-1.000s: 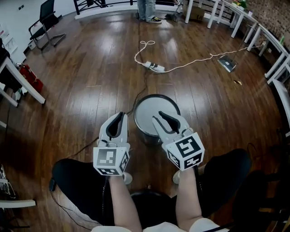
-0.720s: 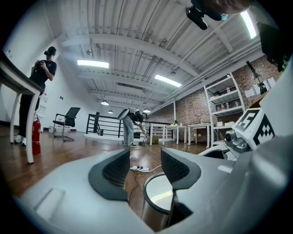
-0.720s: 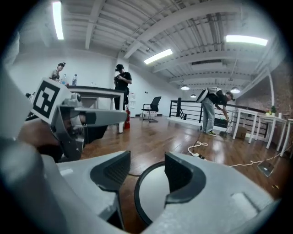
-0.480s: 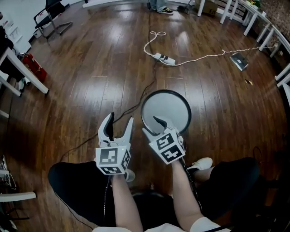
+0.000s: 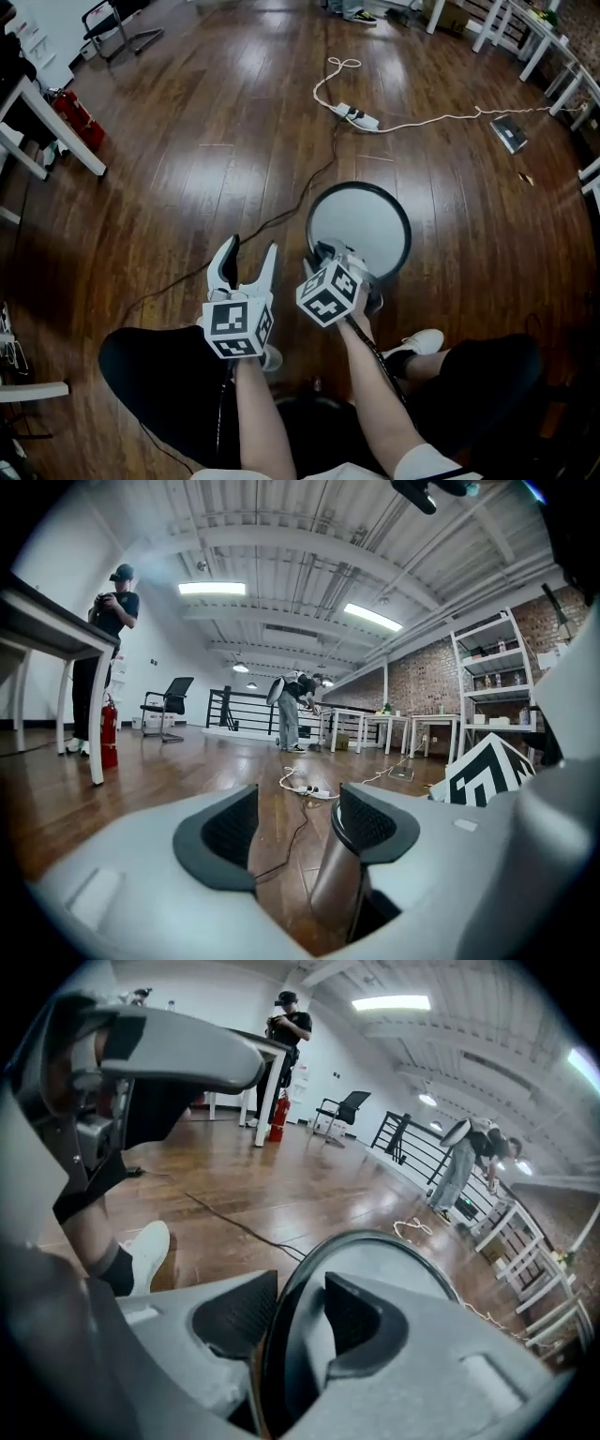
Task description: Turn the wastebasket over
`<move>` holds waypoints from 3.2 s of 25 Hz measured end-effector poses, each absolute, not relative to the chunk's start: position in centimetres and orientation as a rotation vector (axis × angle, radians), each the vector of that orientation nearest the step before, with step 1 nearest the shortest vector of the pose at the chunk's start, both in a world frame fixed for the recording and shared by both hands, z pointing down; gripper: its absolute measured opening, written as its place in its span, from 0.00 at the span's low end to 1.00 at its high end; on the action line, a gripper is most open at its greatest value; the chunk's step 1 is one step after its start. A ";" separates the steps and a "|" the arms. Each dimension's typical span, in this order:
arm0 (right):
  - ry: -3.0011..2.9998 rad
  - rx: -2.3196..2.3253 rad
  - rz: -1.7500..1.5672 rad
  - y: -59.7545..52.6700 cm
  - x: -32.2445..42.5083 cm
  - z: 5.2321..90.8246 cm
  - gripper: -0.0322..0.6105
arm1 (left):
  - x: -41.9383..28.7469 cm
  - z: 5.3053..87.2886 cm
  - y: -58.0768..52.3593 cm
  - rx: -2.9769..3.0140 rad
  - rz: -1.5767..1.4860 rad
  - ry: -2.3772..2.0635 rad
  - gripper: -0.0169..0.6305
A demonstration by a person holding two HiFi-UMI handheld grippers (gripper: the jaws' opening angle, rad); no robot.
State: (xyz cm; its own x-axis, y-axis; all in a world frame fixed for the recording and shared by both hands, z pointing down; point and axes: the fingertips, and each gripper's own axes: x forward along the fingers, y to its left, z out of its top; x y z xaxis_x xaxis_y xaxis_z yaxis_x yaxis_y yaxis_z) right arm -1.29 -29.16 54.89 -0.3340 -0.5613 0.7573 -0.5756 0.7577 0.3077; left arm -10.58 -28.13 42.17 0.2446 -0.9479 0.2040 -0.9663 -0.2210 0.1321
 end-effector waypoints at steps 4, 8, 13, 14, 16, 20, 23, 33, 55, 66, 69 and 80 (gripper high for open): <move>-1.997 0.866 0.042 -29.0 -1.6 54.7 0.21 | -10.9 42.3 -28.1 2.274 0.108 -1.798 0.48; -2.088 0.925 0.149 -28.7 -1.1 53.2 0.16 | -11.0 42.2 -28.0 2.268 0.095 -1.797 0.48; -2.259 0.956 0.242 -29.0 -0.4 49.4 0.14 | -10.9 42.1 -28.0 2.265 0.076 -1.795 0.47; -2.303 0.973 0.267 -29.1 0.0 48.4 0.14 | -10.8 42.0 -28.0 2.266 0.077 -1.797 0.47; -2.404 1.024 0.346 -29.6 1.1 46.6 0.14 | -10.8 41.9 -27.9 2.263 0.074 -1.802 0.47; -2.635 1.150 0.720 -31.3 4.5 45.6 0.13 | -10.6 41.8 -27.8 2.266 0.077 -1.797 0.47; -2.648 1.268 1.021 -31.7 7.5 49.5 0.13 | -10.6 42.1 -27.5 2.266 0.097 -1.794 0.47; -2.439 1.461 1.231 -30.7 12.3 57.5 0.14 | -13.6 47.5 -27.8 2.092 0.179 -1.794 0.45; -2.160 1.236 0.978 -27.3 12.2 58.9 0.16 | -13.5 59.5 -25.0 1.837 0.050 -1.432 0.37; -2.159 1.367 1.322 -26.7 12.9 61.9 0.17 | -9.3 47.0 -28.3 2.259 0.465 -1.571 0.26; -2.125 1.419 1.369 -26.7 13.2 64.9 0.18 | -6.0 45.8 -28.5 2.386 0.627 -1.544 0.22; -1.880 1.593 1.549 -21.2 19.4 72.4 0.21 | 13.4 50.6 -22.5 2.943 1.498 -1.164 0.18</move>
State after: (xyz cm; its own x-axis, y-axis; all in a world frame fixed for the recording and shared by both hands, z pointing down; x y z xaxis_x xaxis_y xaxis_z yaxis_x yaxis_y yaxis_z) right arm 19.38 -21.17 72.42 -0.3824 -0.5755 0.7229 -0.8195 -0.1502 -0.5530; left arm 13.39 -22.52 50.56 0.4318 -0.6918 0.5788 -0.3903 -0.7218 -0.5715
